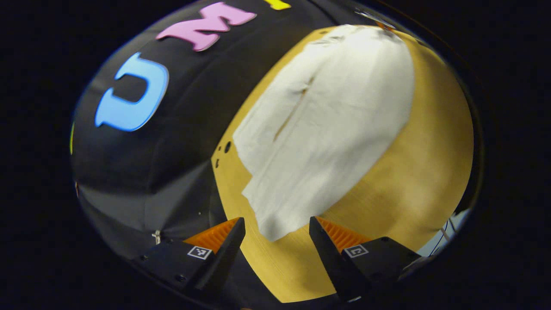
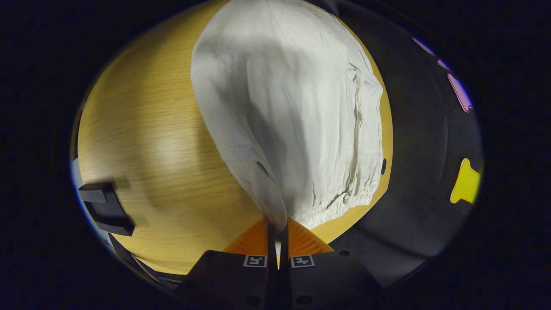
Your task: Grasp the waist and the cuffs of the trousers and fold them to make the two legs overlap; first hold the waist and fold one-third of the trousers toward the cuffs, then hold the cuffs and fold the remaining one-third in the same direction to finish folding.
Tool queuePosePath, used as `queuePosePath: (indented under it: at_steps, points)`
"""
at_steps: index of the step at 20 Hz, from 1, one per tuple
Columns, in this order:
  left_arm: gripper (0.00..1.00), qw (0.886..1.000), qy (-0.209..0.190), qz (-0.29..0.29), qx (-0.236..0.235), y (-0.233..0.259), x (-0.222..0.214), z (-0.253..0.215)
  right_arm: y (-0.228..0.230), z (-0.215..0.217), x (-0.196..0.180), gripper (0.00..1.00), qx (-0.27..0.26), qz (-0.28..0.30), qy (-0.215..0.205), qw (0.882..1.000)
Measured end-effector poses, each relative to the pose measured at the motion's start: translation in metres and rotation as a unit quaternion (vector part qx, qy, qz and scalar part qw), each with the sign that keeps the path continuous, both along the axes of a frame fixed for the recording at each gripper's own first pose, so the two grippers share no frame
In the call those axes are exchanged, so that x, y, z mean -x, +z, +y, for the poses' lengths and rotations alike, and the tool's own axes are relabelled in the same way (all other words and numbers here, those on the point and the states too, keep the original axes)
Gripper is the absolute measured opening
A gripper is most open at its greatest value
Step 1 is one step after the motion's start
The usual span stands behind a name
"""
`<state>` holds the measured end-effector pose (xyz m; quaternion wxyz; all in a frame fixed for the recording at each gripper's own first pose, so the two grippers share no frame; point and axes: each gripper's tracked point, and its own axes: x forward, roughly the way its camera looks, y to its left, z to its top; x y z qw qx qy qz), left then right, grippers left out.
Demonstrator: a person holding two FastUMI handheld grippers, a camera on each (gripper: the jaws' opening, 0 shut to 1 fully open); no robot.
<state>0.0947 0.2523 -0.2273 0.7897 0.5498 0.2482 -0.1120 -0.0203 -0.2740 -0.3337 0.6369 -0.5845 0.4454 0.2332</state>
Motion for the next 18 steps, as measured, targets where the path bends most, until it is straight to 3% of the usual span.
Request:
queuePosePath:
  at_steps: [2,8,12,14,15,18]
  points:
    - [0.96,0.999,-0.007,0.021,-0.034,-0.017,-0.003,0.01,0.0,0.0,0.001,0.05,0.011,0.002,0.01,1.0]
    - [0.95,0.996,-0.041,0.031,-0.075,-0.022,-0.031,0.002,0.0,0.0,0.001,0.05,0.014,0.001,0.009,1.0]
    - [0.88,0.99,-0.078,0.04,-0.109,-0.025,-0.055,-0.005,0.001,0.0,0.001,0.05,0.025,-0.002,0.017,1.0]
    - [0.78,0.986,-0.095,0.068,-0.12,-0.033,-0.056,-0.005,0.001,0.001,0.0,0.05,0.034,-0.006,0.027,0.999]
    - [0.62,0.985,-0.095,0.074,-0.122,-0.036,-0.056,-0.004,0.001,0.0,0.0,0.05,0.037,-0.009,0.033,0.999]
    - [0.39,0.985,-0.081,0.078,-0.127,-0.041,-0.057,-0.002,0.001,-0.001,0.0,0.05,0.036,-0.012,0.033,0.999]
